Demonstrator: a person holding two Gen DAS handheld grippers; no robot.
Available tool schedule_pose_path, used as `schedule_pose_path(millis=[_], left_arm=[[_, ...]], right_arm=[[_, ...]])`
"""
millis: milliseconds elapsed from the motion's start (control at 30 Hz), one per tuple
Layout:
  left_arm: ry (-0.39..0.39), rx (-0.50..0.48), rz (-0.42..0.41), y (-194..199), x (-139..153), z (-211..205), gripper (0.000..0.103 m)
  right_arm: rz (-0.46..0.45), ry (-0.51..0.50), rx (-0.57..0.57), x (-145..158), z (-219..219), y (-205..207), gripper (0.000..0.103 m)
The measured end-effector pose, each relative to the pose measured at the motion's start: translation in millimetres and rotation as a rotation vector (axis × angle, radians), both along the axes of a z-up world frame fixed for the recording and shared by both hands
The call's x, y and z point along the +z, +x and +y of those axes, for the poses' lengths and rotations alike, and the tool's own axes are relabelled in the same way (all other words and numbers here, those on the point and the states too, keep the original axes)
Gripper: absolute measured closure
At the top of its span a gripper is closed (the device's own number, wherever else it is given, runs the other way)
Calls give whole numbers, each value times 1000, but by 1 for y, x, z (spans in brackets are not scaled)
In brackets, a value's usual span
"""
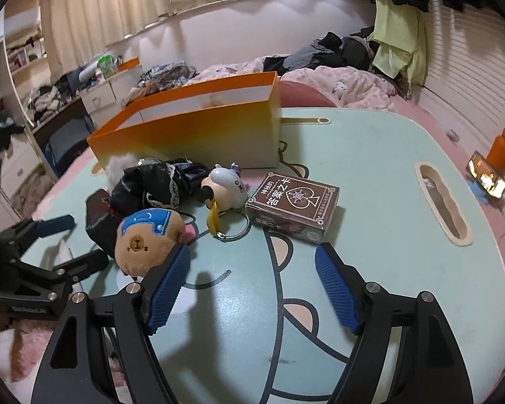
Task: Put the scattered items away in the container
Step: 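Grasp the bear plush keychain with the right tool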
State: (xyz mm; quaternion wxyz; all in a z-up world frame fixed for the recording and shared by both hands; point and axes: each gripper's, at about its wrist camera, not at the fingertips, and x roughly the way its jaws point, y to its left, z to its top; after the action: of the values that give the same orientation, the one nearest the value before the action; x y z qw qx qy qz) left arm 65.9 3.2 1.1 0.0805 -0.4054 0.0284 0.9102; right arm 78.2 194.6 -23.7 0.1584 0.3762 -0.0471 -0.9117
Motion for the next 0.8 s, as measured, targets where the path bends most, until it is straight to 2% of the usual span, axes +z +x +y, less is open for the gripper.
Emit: schedule_pose_path(millis=[167, 200, 267, 300, 533, 633, 733, 800], left_arm=[[0, -2, 0, 1, 1, 0, 1], [0, -2, 1, 1, 0, 0, 1], [0, -2, 1, 1, 0, 0, 1], [0, -2, 1, 1, 1, 0, 1], [1, -4, 2, 1, 1, 1, 1], [-1, -12, 4, 2, 2, 3, 1], [4, -20, 5, 3, 4, 5, 1], [20, -29, 9, 4, 5, 4, 1]], right_arm=[[66, -107, 81, 14, -1, 12, 26], [78, -104, 98, 16, -5, 14, 27], [84, -90, 140, 19, -15, 15, 39], [80, -83, 161, 19, -20, 14, 40], [64, -6, 278, 22, -50, 5, 41], [18, 48, 311, 14, -65, -2, 41], [-7, 50, 336, 7, -69, -4, 54], [15, 42, 319, 7, -64, 0, 57]])
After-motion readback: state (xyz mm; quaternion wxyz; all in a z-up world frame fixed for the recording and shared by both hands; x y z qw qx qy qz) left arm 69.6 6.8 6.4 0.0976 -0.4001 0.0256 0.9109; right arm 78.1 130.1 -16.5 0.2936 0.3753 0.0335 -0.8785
